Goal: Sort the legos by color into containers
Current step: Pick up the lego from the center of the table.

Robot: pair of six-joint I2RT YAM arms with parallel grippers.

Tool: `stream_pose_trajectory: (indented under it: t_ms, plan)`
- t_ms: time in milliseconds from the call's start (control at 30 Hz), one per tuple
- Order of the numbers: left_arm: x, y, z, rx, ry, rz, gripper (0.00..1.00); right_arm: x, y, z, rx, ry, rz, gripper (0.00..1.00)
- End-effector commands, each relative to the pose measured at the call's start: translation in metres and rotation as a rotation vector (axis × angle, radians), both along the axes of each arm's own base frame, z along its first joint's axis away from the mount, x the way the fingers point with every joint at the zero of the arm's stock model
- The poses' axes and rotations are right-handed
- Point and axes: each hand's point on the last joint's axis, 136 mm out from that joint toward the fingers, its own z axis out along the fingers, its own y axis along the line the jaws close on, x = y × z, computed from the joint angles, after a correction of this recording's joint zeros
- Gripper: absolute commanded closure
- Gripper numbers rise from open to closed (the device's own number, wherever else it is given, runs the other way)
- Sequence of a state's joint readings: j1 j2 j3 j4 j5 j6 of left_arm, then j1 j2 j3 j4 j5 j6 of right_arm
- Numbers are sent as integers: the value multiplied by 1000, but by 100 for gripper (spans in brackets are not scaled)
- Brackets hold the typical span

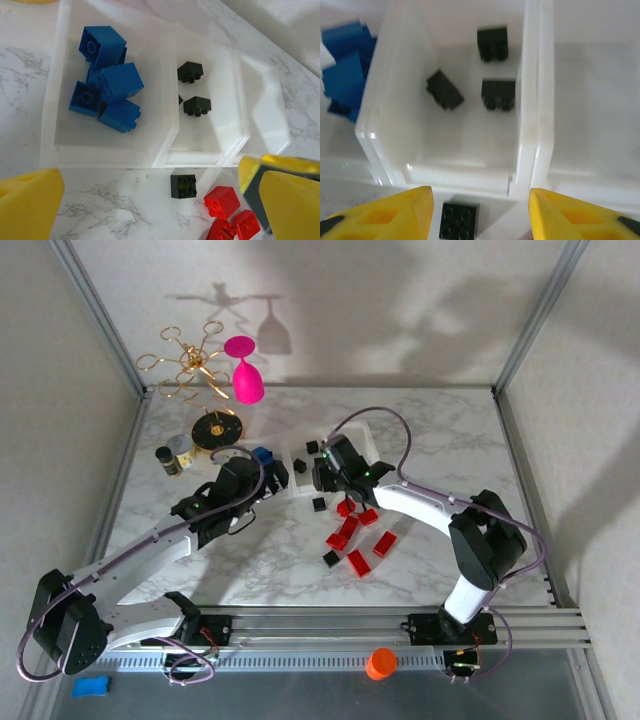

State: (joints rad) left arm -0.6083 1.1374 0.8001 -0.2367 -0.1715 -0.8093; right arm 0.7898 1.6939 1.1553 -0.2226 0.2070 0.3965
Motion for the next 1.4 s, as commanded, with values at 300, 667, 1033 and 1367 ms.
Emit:
stream_pose_trajectory:
  t_ms: [300, 667, 1033, 1367]
  plan:
    - [-11, 16, -8, -24, -1, 87, 1, -21, 15, -46, 10, 62, 30, 45]
    - [-11, 23, -12, 10, 4, 115, 0, -15, 22, -76, -34, 107, 33, 45]
    - [-10, 25, -16, 34, 18, 120, 0, -20, 32, -80, -80, 102, 68, 48]
    - [-9, 24, -15, 39, 20, 119, 0, -19, 31, -89, -96, 117, 58, 58]
